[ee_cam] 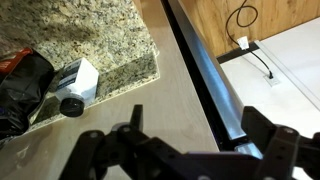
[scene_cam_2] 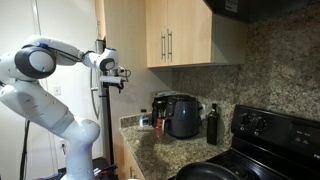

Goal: Move the bottle to the right

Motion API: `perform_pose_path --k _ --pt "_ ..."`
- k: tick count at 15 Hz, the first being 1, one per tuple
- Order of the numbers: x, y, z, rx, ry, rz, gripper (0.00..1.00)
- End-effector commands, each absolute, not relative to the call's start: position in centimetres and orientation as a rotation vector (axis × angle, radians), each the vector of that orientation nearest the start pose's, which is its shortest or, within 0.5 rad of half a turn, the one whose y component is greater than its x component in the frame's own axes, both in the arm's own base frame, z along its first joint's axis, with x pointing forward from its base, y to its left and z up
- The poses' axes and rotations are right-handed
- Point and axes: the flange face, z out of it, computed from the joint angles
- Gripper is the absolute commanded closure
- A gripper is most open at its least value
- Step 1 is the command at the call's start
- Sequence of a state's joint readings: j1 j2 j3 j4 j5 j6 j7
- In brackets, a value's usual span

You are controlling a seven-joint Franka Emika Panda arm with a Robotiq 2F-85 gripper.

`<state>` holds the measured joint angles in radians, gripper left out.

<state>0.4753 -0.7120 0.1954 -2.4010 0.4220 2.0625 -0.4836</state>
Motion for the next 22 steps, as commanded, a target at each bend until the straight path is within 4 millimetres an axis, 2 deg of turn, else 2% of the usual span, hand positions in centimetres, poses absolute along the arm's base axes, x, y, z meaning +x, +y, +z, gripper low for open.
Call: perform_pose_path --k 1,2,3,5,8,10,11,12,14,16,20,22 --pt "26.9 26.1 59.2 -2.454 -1.339 -0.49 0.0" --pt "29.3 26.6 57.2 -2.5 -1.278 -0.342 0.0" --pt "28.5 26.3 57.4 -2.533 -1.235 -0.291 0.0" --pt "28.7 26.3 56.4 -2.568 -1.161 -0.185 0.0" --pt "29.2 26.4 55.7 -2.626 -1.062 -0.147 0.0" --pt "29.4 26.9 55.6 -2.567 -1.03 -0.101 0.0" --pt "29.4 27.2 55.4 -2.498 -1.082 -0.098 0.0" --pt "28.7 26.6 55.4 -2.571 -1.053 -0.148 0.0" --pt "28.8 26.9 55.3 -2.536 -1.063 -0.135 0.0" --pt "28.5 26.8 55.7 -2.642 -0.925 -0.202 0.0" --pt "28.1 27.4 56.4 -2.687 -0.689 -0.305 0.0" --pt "28.2 28.0 56.5 -2.59 -0.631 -0.385 0.0"
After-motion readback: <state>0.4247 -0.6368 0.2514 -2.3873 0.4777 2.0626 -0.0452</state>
